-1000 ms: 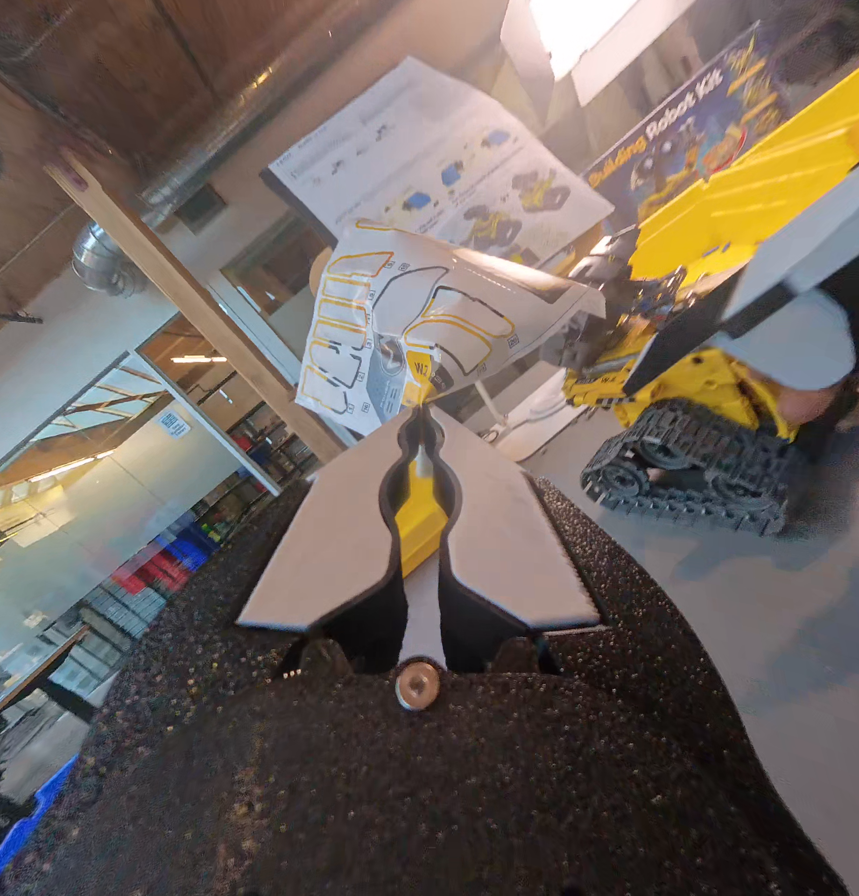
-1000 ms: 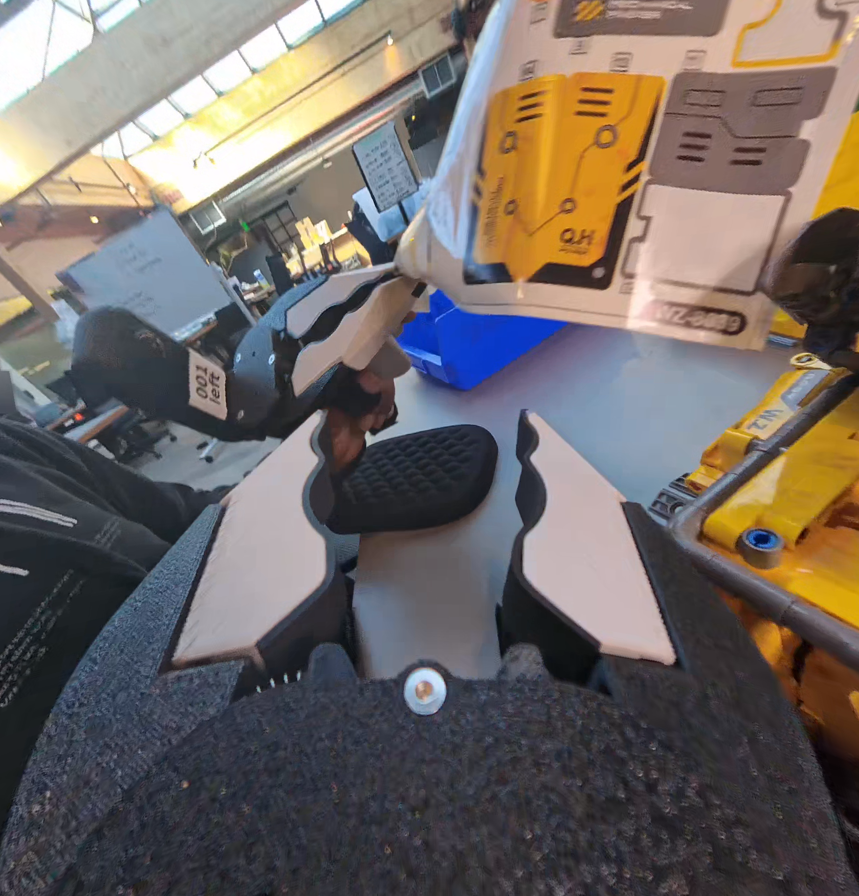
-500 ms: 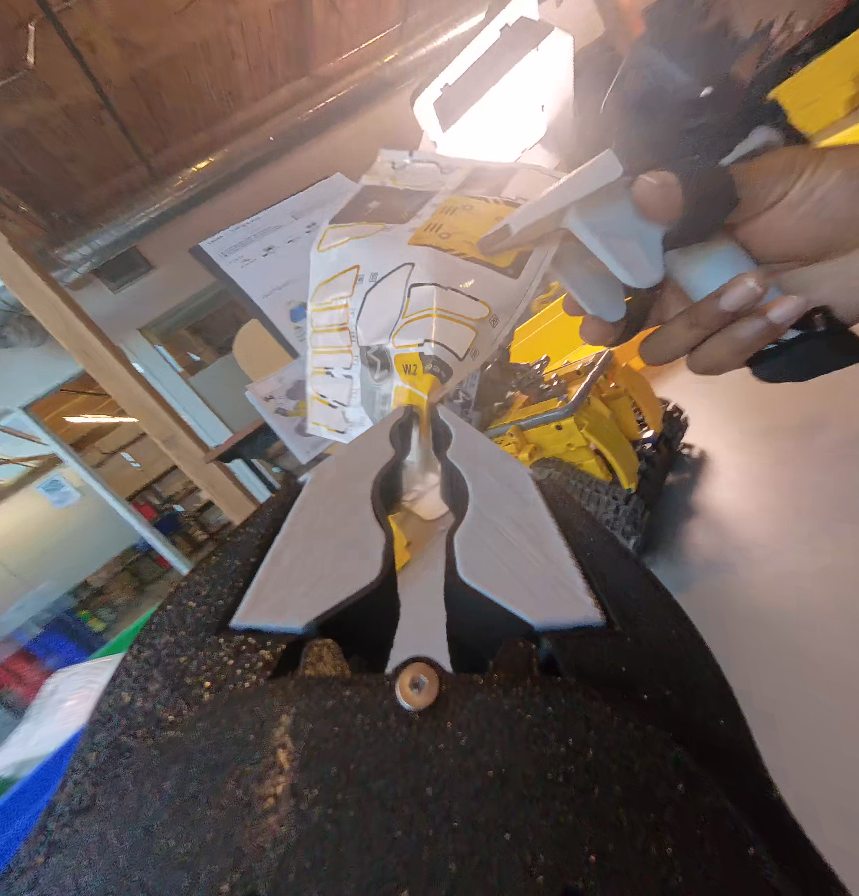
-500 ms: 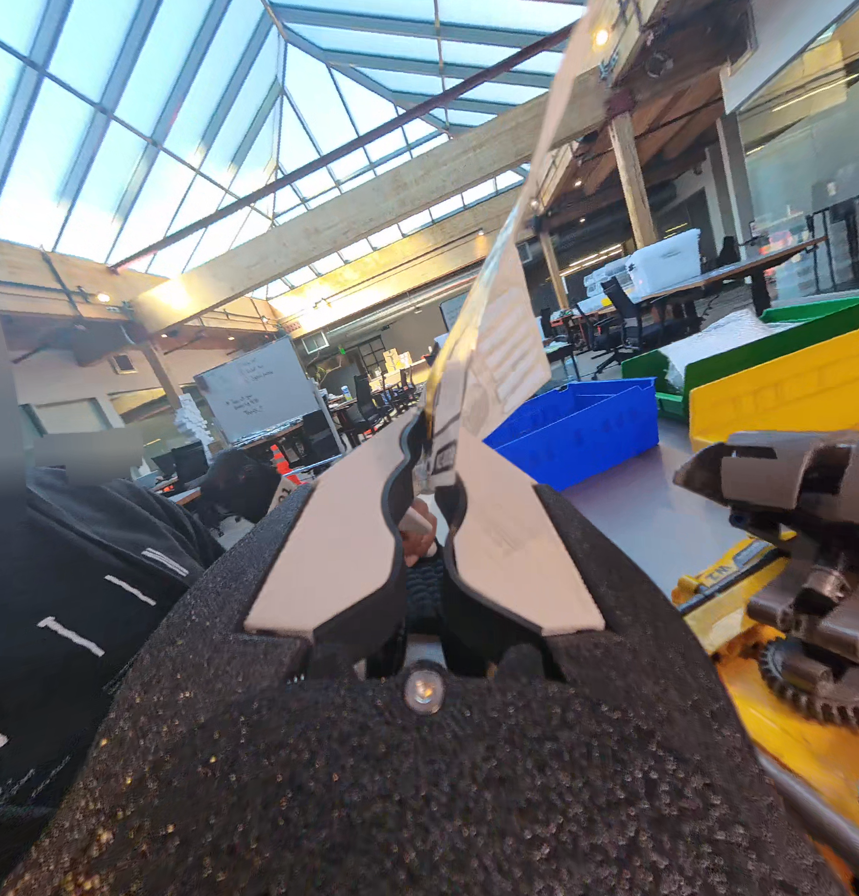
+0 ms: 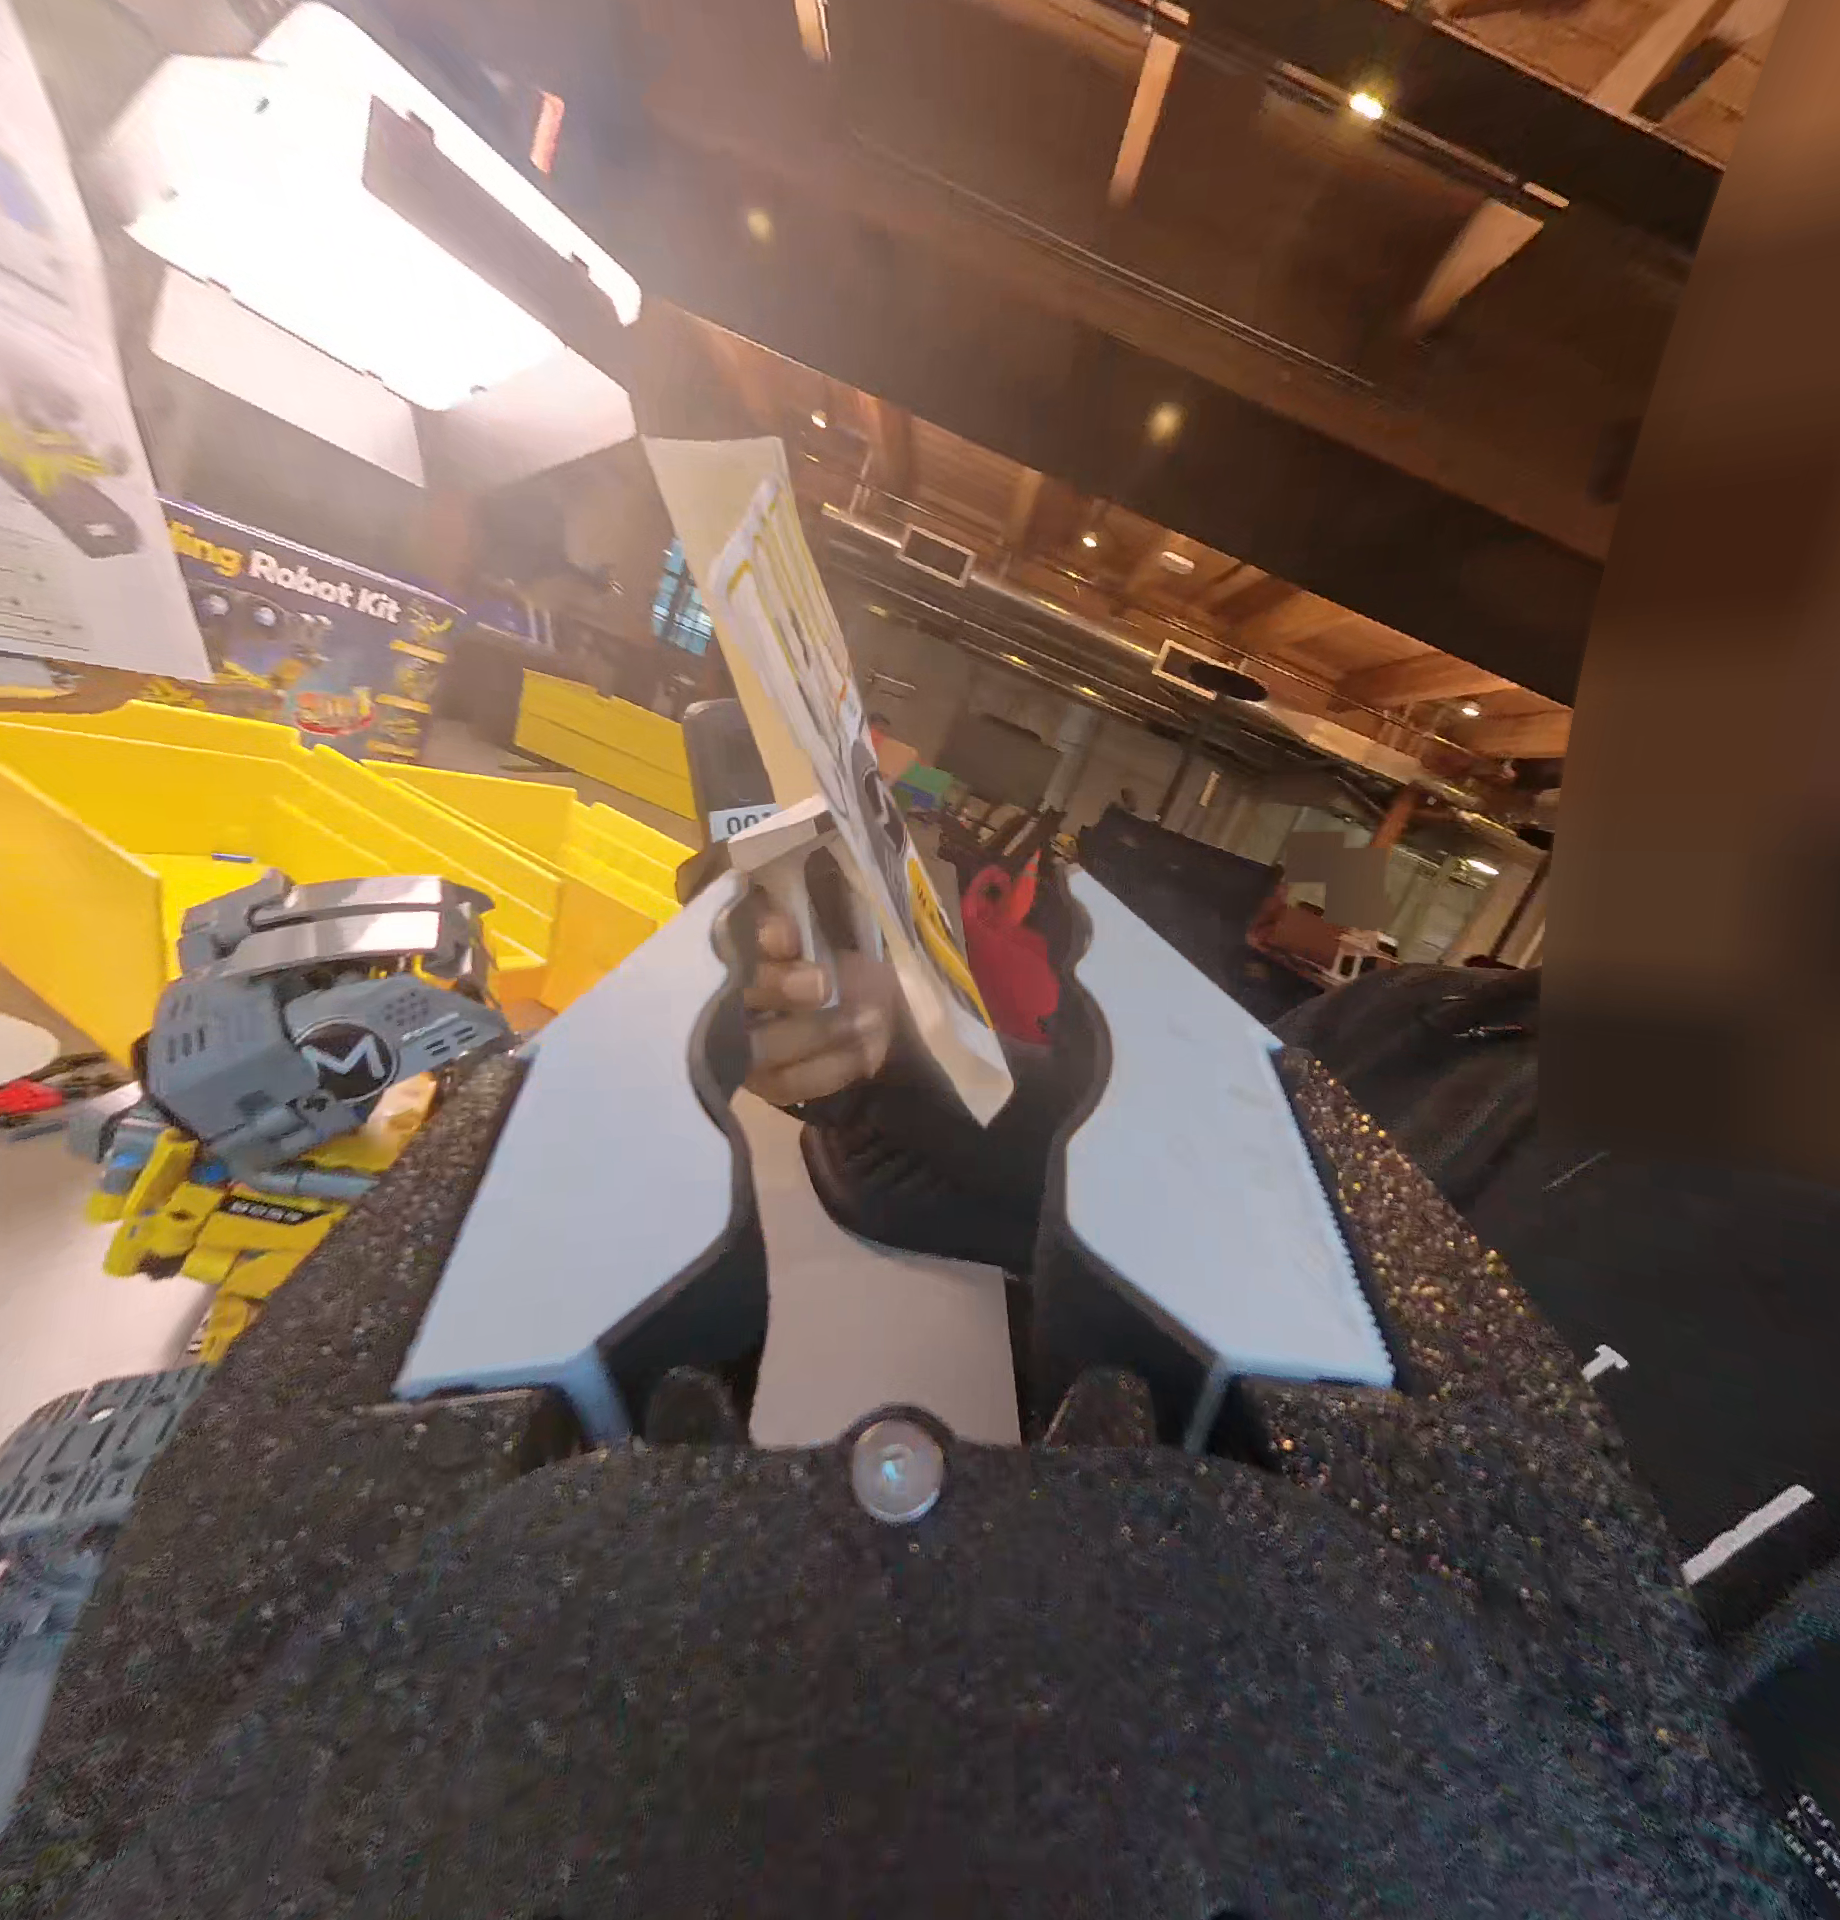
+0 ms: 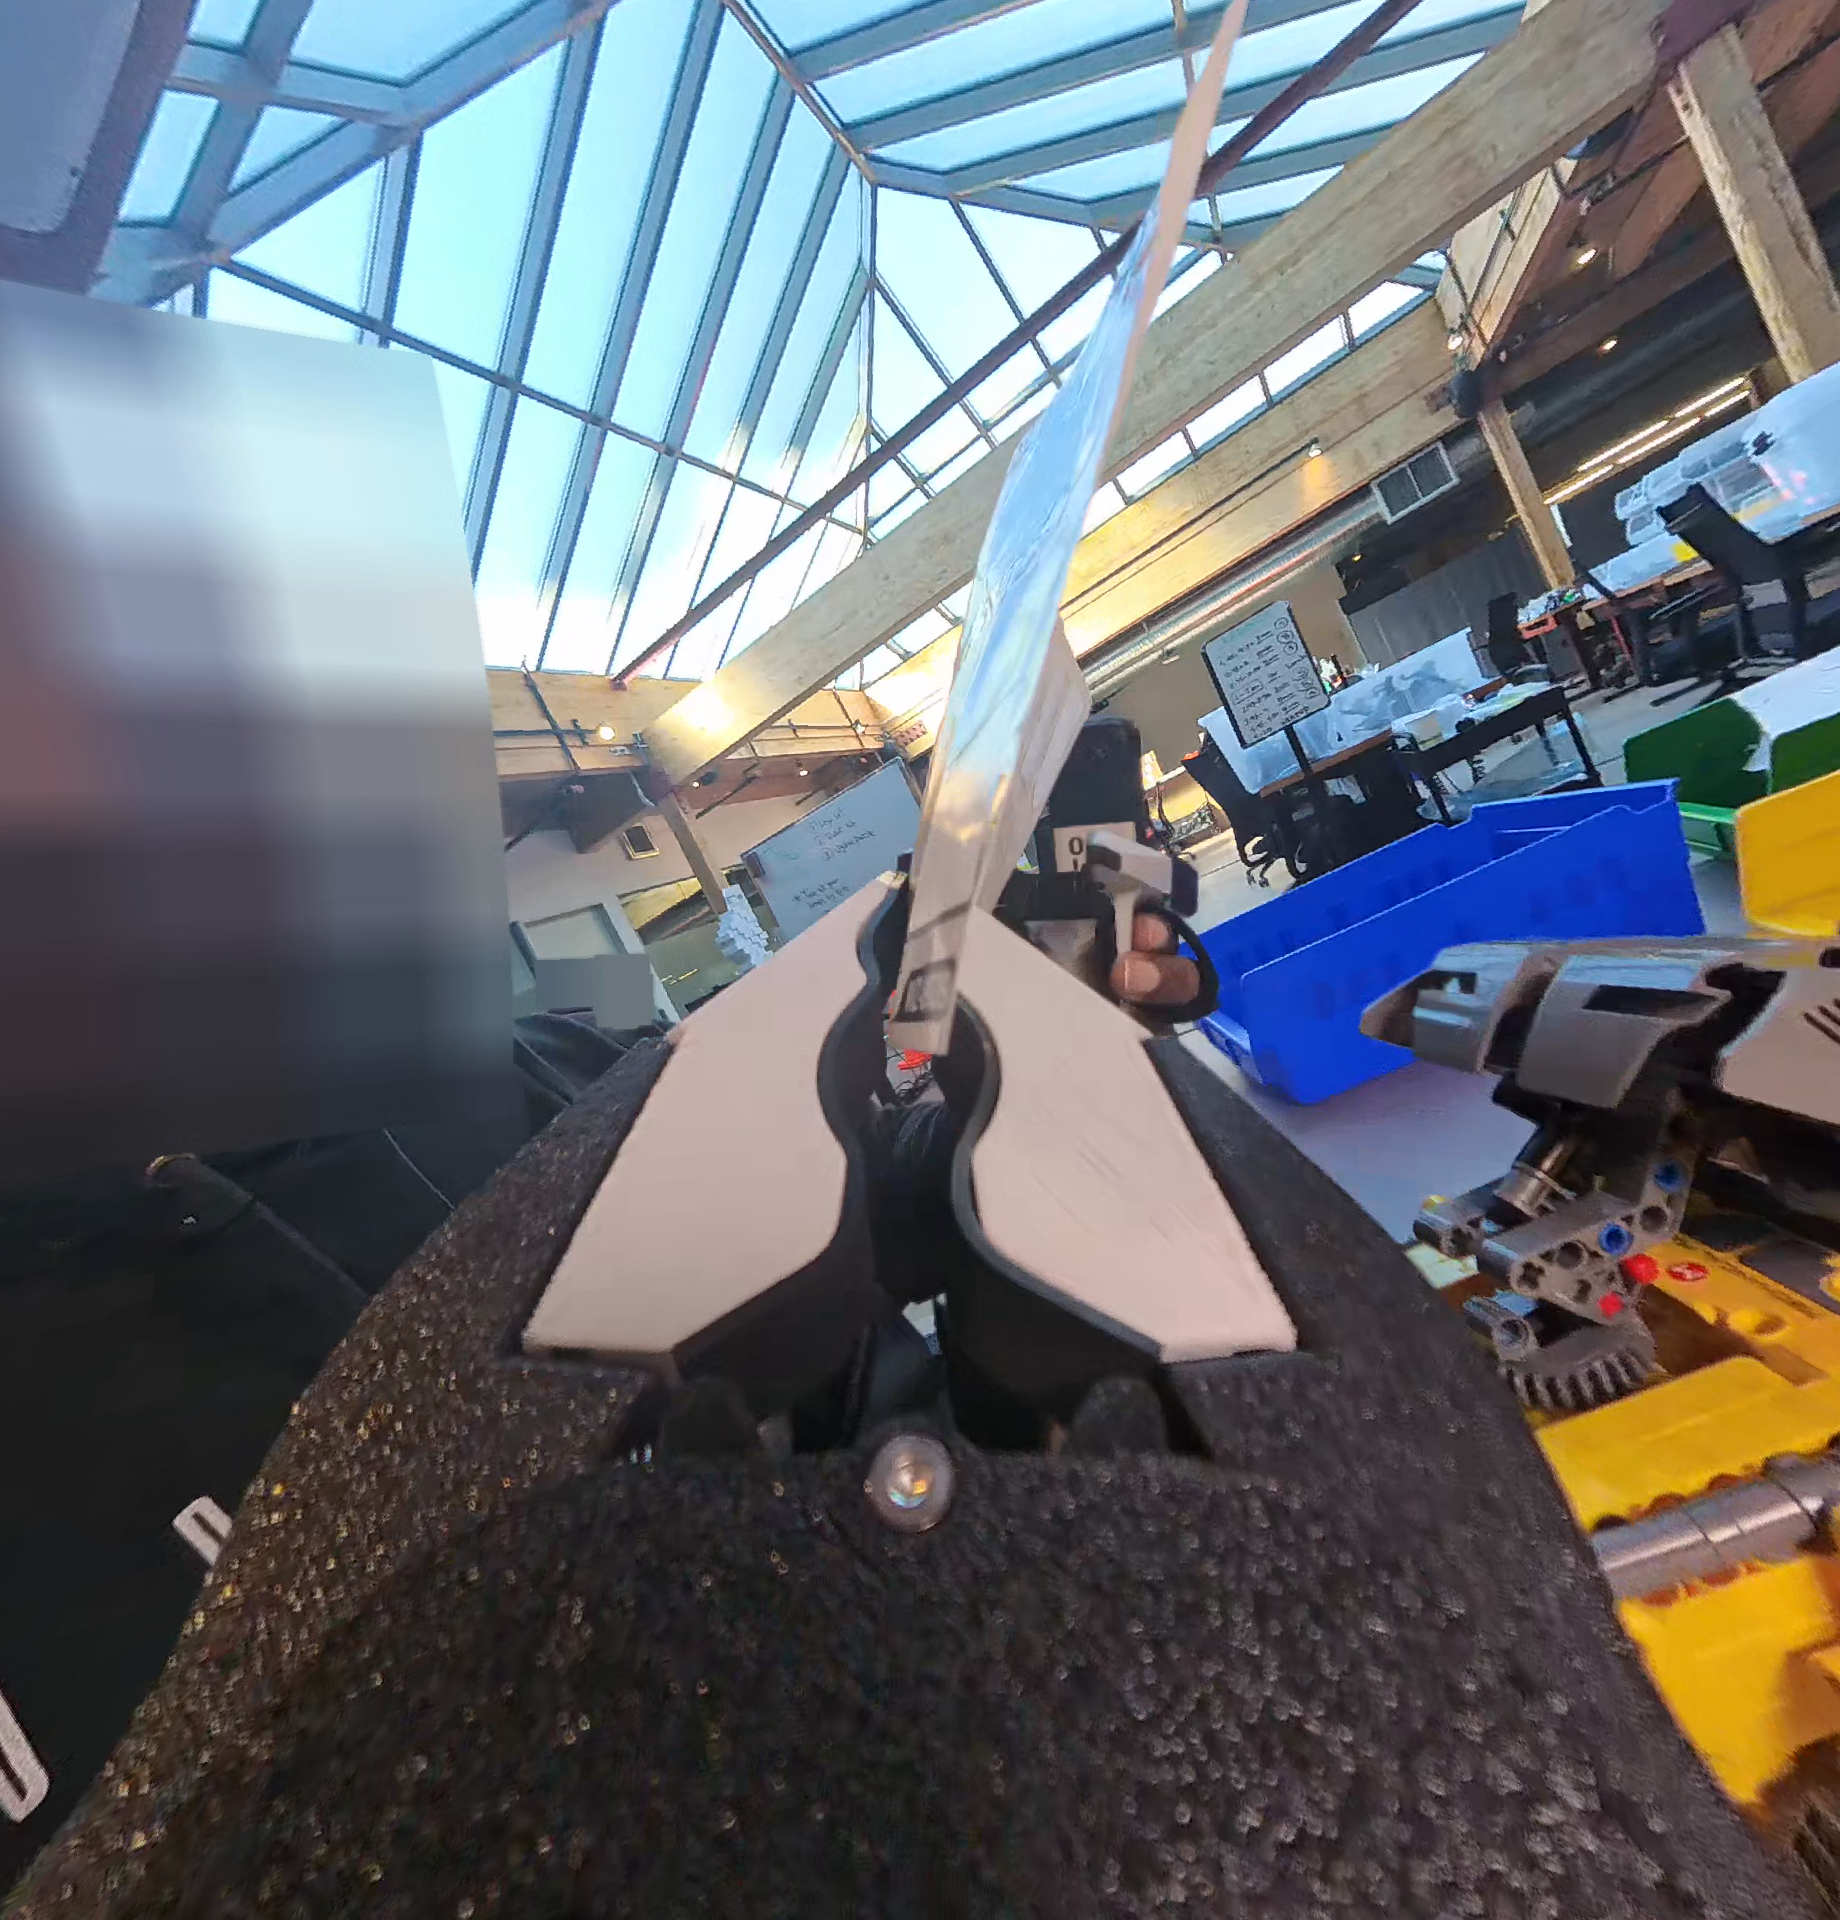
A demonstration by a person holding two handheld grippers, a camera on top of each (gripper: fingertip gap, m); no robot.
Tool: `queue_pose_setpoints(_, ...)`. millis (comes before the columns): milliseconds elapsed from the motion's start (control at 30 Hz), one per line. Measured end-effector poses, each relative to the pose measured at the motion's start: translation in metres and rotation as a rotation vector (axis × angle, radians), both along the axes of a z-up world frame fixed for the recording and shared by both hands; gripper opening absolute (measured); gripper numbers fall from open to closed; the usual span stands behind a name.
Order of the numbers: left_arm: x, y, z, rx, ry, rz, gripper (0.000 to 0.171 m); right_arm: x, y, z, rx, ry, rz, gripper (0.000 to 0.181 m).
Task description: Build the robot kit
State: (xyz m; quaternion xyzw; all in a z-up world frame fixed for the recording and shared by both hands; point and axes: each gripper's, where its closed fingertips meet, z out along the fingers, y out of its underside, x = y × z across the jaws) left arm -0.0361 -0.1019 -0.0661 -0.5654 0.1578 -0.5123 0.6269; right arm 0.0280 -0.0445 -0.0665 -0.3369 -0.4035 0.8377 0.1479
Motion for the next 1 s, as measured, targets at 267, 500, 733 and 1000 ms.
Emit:
queue_pose_setpoints(267,0.017,0.014,0.006,0.025,0.032,-0.100,0.000,0.000,0.020,-0.008,0.032,-0.044,-0.101,0.000)
queue_pose_setpoints(500,0.014,0.011,-0.003,0.044,0.056,-0.084,0.013,0.000,0.036,-0.008,-0.004,-0.054,-0.163,0.000)
queue_pose_setpoints(733,0.009,0.020,-0.015,0.020,0.058,-0.057,0.011,-0.005,0.037,-0.013,-0.006,-0.072,-0.179,0.000)
queue_pose_setpoints(1000,-0.019,0.042,-0.034,-0.068,0.043,0.067,0.000,-0.015,0.036,-0.028,0.098,-0.126,-0.266,0.000)
